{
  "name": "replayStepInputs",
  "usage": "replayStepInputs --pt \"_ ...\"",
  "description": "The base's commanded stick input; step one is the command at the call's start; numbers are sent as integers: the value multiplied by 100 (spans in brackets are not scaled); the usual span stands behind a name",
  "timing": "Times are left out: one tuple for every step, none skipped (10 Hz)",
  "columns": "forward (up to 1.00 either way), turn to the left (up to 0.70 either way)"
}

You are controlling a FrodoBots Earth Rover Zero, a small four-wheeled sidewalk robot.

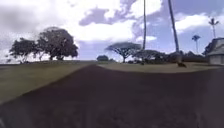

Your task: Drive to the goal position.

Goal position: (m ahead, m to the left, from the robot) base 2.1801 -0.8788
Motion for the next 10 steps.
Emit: replayStepInputs --pt "50 0" --pt "50 0" --pt "50 0" --pt "50 0" --pt "50 0" --pt "50 0" --pt "50 0" --pt "50 0" --pt "50 0" --pt "50 0"
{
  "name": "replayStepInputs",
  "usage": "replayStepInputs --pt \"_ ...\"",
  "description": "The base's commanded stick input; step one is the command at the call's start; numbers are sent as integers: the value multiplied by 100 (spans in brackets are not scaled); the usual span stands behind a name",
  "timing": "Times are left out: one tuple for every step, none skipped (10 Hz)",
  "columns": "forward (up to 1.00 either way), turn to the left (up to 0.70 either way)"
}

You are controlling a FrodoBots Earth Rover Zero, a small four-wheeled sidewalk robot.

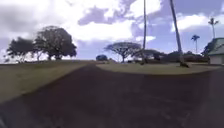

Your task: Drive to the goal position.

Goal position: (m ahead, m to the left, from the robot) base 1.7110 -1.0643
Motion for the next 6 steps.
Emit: replayStepInputs --pt "50 0" --pt "50 0" --pt "50 0" --pt "50 0" --pt "50 0" --pt "50 0"
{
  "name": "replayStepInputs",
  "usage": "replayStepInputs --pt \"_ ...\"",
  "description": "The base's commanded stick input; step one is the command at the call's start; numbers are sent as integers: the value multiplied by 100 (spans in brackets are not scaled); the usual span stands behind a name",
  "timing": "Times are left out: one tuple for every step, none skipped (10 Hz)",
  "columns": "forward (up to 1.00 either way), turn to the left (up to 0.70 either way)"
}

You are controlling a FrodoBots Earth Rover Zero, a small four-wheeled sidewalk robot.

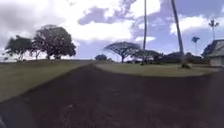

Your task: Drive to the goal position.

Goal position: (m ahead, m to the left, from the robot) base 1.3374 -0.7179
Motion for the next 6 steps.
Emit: replayStepInputs --pt "50 0" --pt "50 0" --pt "50 0" --pt "50 0" --pt "50 0" --pt "50 0"
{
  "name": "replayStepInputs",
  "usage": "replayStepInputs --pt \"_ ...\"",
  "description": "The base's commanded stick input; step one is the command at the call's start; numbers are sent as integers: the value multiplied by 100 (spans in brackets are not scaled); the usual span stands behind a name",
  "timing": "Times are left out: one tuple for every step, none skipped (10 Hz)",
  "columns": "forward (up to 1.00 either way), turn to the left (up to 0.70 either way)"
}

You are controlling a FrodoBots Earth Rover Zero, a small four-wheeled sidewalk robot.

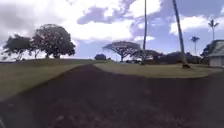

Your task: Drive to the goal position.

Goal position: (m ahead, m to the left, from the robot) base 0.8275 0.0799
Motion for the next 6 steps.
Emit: replayStepInputs --pt "50 0" --pt "50 0" --pt "50 0" --pt "50 0" --pt "50 0" --pt "50 0"
